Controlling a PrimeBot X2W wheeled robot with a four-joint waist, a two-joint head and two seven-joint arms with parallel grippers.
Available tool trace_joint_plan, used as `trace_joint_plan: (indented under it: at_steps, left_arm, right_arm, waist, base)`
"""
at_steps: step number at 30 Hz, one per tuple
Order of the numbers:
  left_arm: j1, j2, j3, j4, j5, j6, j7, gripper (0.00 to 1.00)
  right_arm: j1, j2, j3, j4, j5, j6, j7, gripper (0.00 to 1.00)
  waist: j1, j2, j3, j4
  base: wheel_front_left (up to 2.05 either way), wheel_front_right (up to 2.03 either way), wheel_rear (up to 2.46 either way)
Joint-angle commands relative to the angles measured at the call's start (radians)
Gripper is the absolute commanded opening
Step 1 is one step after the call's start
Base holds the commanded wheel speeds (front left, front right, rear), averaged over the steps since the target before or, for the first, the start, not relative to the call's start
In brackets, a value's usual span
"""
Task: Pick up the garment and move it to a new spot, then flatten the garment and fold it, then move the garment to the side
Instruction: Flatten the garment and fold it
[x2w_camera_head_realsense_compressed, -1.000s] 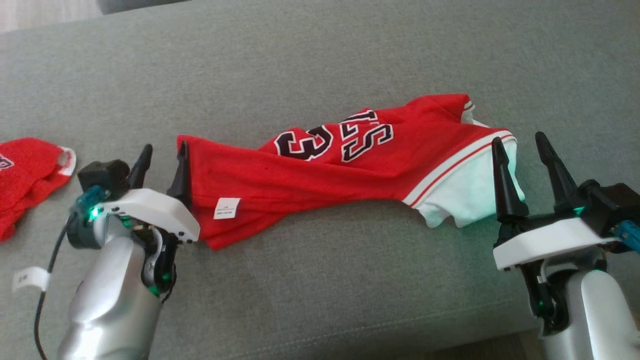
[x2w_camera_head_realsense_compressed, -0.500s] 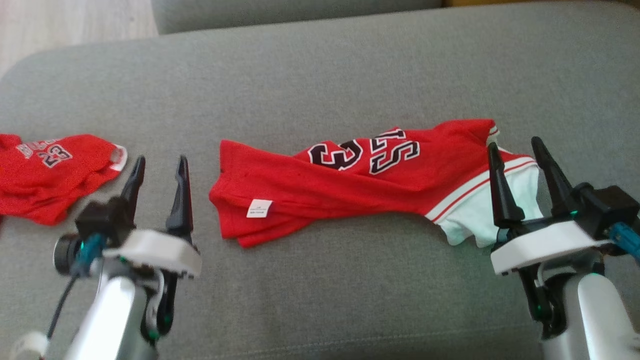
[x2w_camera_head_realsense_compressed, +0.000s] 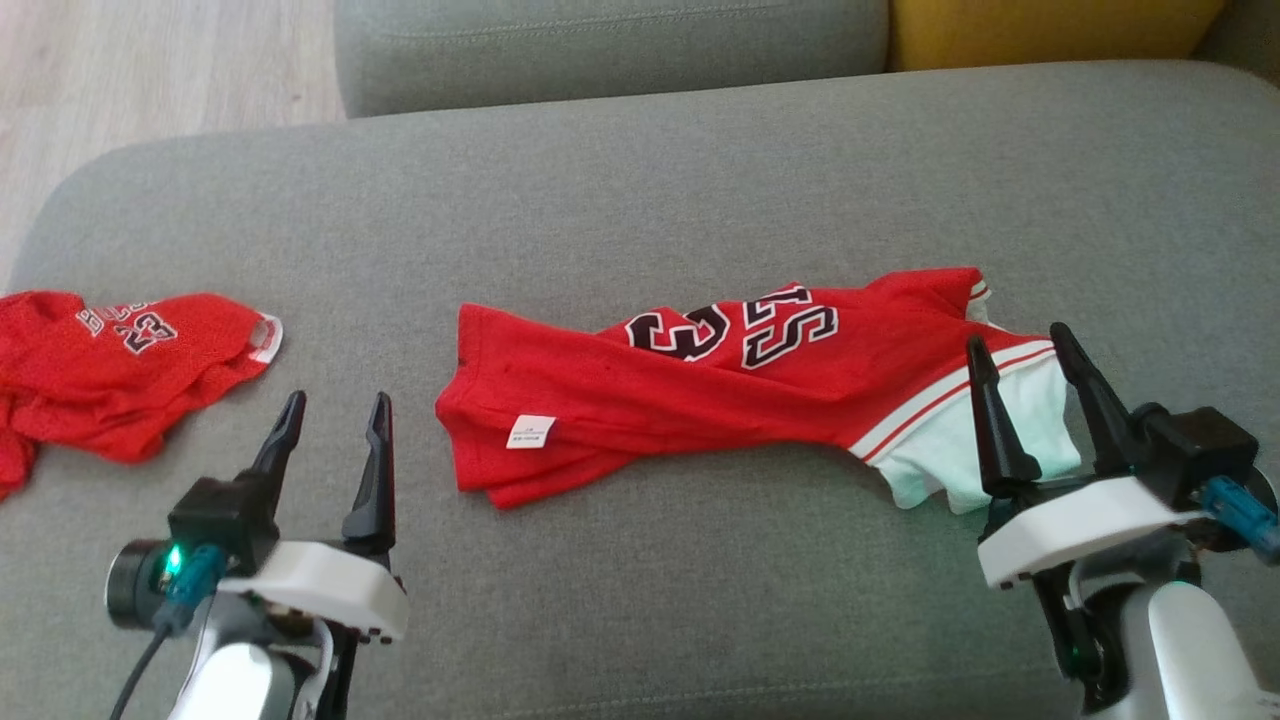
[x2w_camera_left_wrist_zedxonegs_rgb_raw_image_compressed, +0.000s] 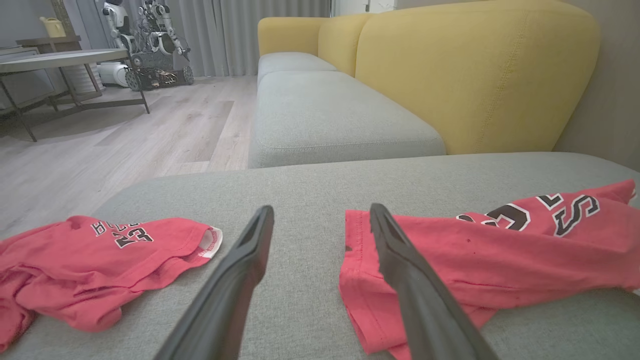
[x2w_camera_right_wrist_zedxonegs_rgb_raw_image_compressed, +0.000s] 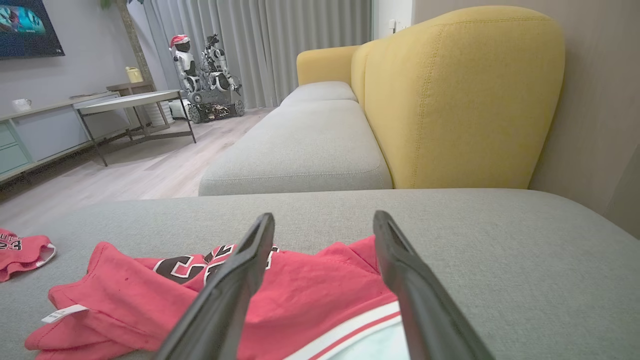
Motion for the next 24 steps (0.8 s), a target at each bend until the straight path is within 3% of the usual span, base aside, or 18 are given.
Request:
trace_joint_plan:
  at_steps: [1, 17, 24]
  left_arm:
    - [-0.023, 0.024, 0.034, -0.038, 0.006, 0.007, 0.003, 1.0]
    - [-0.03, 0.035, 0.019, -0.053, -0.002, 0.003, 0.022, 1.0]
    - [-0.108, 0.027, 0.004, -0.007, -0.058, -0.053, 0.087, 1.0]
  right_arm:
    - [-0.011, -0.003, 0.026, -0.036, -0.004, -0.001, 0.003, 1.0]
    - [-0.01, -0.003, 0.025, -0.044, 0.002, -0.001, 0.006, 1.0]
    - [-0.029, -0.003, 0.029, -0.055, 0.005, -0.001, 0.008, 1.0]
  waist:
    - [0.0001, -0.0001, -0.002, -0.002]
    - [0.0001, -0.0001, 0.007, -0.006]
    - [0.0001, -0.0001, 0.054, -0.01]
  base:
    - [0.0, 0.0, 0.0]
    - [0.0, 0.0, 0.0]
    - [0.0, 0.0, 0.0]
